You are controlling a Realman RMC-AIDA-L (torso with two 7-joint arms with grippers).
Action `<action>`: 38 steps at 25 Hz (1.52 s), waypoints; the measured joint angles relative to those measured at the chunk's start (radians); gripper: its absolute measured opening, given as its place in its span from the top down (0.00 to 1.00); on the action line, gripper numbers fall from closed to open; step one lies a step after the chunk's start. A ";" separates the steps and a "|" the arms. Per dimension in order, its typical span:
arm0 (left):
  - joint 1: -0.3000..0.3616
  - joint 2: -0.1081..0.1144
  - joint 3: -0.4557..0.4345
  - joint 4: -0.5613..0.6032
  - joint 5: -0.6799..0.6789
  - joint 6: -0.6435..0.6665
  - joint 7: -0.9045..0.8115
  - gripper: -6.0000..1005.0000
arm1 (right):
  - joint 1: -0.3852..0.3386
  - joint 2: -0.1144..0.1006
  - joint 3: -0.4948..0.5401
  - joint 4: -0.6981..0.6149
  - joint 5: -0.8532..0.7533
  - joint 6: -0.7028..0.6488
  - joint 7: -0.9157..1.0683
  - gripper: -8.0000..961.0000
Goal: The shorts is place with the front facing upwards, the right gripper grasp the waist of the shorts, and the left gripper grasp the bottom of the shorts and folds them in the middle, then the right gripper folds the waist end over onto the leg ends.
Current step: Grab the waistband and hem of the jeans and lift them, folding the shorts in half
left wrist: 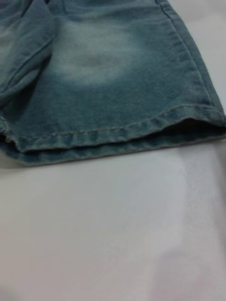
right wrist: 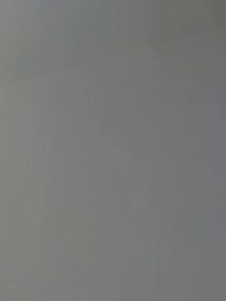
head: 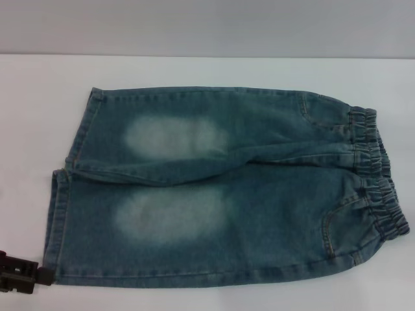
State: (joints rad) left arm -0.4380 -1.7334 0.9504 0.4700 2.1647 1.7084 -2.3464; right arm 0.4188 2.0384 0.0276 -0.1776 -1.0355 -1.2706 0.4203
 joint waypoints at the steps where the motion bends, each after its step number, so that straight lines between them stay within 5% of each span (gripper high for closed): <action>1: -0.002 -0.001 -0.001 0.000 0.007 0.000 -0.001 0.31 | 0.000 -0.001 0.000 0.001 0.000 0.000 0.000 0.43; 38: -0.013 -0.011 0.000 0.006 0.021 -0.024 -0.026 0.31 | -0.008 -0.015 -0.025 0.013 0.000 -0.015 0.000 0.43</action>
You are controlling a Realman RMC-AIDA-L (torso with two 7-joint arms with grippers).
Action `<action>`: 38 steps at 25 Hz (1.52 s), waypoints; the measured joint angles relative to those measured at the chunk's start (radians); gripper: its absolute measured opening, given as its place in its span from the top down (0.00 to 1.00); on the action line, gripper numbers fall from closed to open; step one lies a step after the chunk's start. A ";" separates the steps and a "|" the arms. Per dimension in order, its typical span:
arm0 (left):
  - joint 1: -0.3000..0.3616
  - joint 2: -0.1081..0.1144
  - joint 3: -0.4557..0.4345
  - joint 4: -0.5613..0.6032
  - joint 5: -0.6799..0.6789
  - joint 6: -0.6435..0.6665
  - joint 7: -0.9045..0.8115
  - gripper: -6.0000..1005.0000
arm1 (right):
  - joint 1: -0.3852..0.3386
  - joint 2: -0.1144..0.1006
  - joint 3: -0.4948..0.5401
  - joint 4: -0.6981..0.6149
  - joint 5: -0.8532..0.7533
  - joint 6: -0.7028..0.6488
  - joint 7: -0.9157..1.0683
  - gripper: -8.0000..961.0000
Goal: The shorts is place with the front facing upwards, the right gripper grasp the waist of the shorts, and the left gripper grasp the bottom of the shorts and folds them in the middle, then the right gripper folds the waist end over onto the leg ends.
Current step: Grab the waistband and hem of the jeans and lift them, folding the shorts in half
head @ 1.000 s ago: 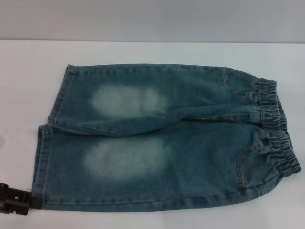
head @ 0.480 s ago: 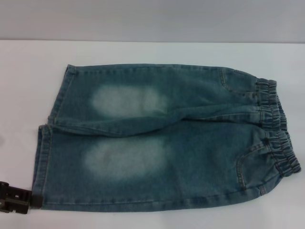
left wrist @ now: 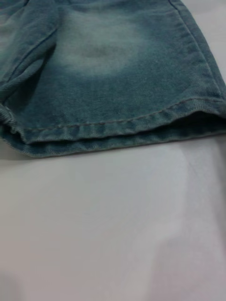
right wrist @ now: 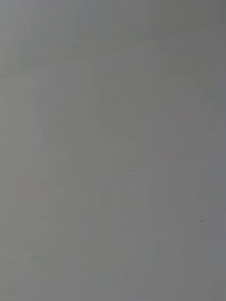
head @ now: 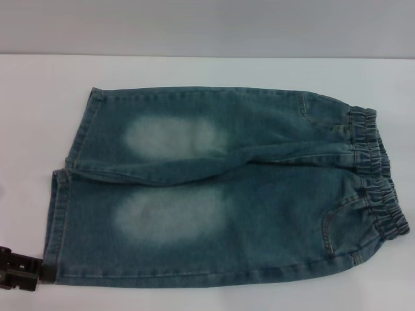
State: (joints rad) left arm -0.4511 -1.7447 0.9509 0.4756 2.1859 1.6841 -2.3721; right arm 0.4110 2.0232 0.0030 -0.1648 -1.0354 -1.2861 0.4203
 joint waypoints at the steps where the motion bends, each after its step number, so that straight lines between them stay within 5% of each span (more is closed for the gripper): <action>1: 0.000 0.000 0.000 0.000 0.000 0.000 0.000 0.31 | 0.000 0.000 0.000 0.000 0.000 0.000 0.000 0.43; 38: -0.036 -0.022 0.001 0.001 0.051 -0.004 -0.027 0.31 | -0.009 -0.002 -0.002 0.011 0.000 -0.015 0.000 0.43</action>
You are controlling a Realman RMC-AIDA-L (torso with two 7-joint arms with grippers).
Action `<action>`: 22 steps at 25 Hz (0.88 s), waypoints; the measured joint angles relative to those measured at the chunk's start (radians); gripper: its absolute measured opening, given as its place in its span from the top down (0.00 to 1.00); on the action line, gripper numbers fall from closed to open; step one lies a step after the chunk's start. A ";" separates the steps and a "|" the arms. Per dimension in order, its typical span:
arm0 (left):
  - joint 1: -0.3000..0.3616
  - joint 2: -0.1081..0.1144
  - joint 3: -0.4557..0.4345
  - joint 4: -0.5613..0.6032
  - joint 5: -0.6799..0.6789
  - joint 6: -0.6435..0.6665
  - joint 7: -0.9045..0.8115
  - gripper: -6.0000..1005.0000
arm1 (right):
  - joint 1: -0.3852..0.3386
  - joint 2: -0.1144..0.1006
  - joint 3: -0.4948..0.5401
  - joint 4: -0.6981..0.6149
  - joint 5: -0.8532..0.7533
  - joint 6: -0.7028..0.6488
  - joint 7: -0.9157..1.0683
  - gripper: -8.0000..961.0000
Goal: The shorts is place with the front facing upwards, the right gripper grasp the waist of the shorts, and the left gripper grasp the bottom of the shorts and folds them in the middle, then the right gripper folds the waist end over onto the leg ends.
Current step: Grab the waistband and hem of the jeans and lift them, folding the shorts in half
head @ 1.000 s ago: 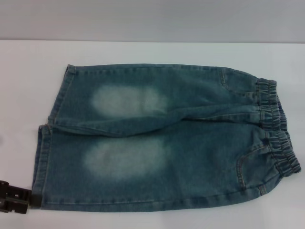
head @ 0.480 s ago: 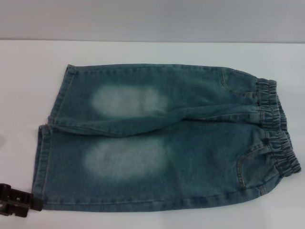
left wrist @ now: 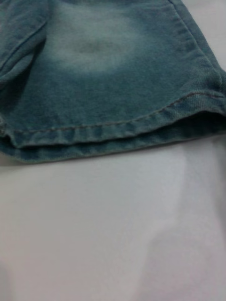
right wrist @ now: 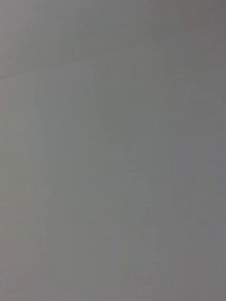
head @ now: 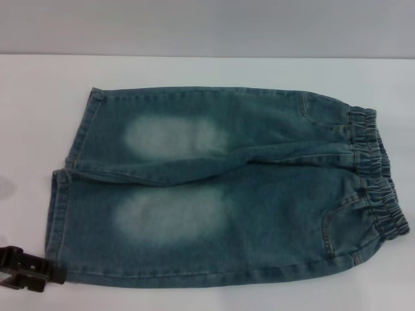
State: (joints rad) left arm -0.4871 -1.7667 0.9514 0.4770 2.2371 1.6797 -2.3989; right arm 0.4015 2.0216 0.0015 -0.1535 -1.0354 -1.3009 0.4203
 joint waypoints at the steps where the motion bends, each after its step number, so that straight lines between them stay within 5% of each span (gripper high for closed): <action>1: 0.000 0.000 0.000 0.000 0.000 0.000 0.000 0.31 | -0.001 0.000 0.000 0.000 0.000 0.000 0.000 0.43; 22: -0.050 -0.010 -0.040 0.028 -0.003 0.012 0.004 0.31 | -0.004 0.000 0.000 0.002 0.000 0.000 0.000 0.43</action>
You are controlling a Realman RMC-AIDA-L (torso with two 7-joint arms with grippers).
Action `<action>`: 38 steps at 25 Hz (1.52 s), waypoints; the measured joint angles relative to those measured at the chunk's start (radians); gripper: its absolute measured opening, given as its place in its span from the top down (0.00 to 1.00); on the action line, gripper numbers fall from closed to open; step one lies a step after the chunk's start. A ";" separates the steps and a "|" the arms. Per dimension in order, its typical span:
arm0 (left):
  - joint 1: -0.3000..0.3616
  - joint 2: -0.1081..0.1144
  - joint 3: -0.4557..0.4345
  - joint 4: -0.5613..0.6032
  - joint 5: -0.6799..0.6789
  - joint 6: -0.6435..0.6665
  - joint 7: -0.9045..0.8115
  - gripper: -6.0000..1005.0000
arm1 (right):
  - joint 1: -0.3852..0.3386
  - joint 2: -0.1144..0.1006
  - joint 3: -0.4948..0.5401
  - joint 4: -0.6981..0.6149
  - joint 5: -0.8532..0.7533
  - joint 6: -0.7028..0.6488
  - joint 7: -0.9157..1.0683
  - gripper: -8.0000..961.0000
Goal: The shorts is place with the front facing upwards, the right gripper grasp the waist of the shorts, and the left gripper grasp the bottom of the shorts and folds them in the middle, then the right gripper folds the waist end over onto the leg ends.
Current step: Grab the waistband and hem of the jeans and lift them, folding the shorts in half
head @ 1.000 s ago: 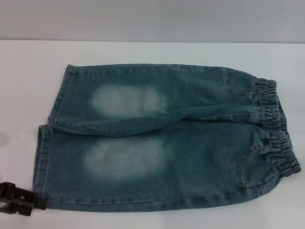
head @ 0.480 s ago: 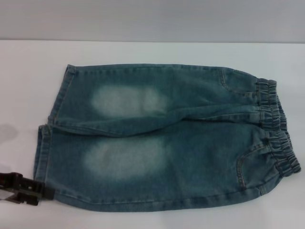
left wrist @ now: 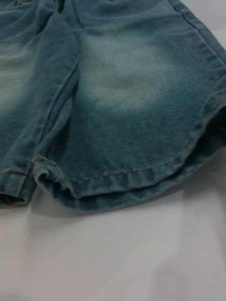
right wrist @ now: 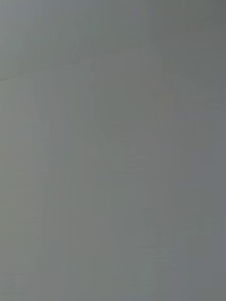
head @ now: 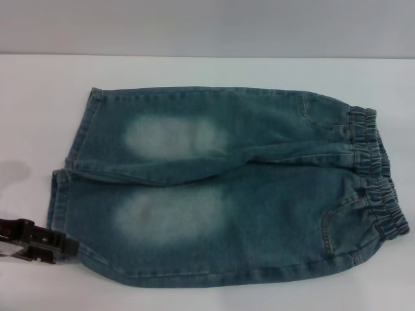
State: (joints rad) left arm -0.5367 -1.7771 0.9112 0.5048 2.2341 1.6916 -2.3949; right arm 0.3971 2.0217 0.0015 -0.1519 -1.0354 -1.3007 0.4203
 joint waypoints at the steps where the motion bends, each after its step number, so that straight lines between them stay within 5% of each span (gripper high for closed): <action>1: 0.000 -0.001 0.001 0.000 0.000 0.000 0.000 0.31 | 0.000 0.000 0.000 0.000 0.000 0.000 0.000 0.43; 28: -0.012 -0.007 0.002 0.000 0.029 -0.092 -0.017 0.32 | 0.016 -0.003 0.006 0.008 0.005 0.009 -0.007 0.43; 31: -0.013 -0.005 0.005 0.000 0.029 -0.099 -0.017 0.56 | 0.016 -0.003 0.007 0.008 0.007 0.009 -0.007 0.43; 38: -0.020 0.000 0.005 0.000 0.030 -0.104 -0.021 0.81 | 0.019 -0.003 0.008 0.008 0.007 0.012 -0.008 0.43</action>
State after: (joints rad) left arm -0.5570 -1.7771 0.9164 0.5047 2.2639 1.5880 -2.4163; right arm 0.4157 2.0185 0.0093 -0.1442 -1.0288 -1.2885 0.4120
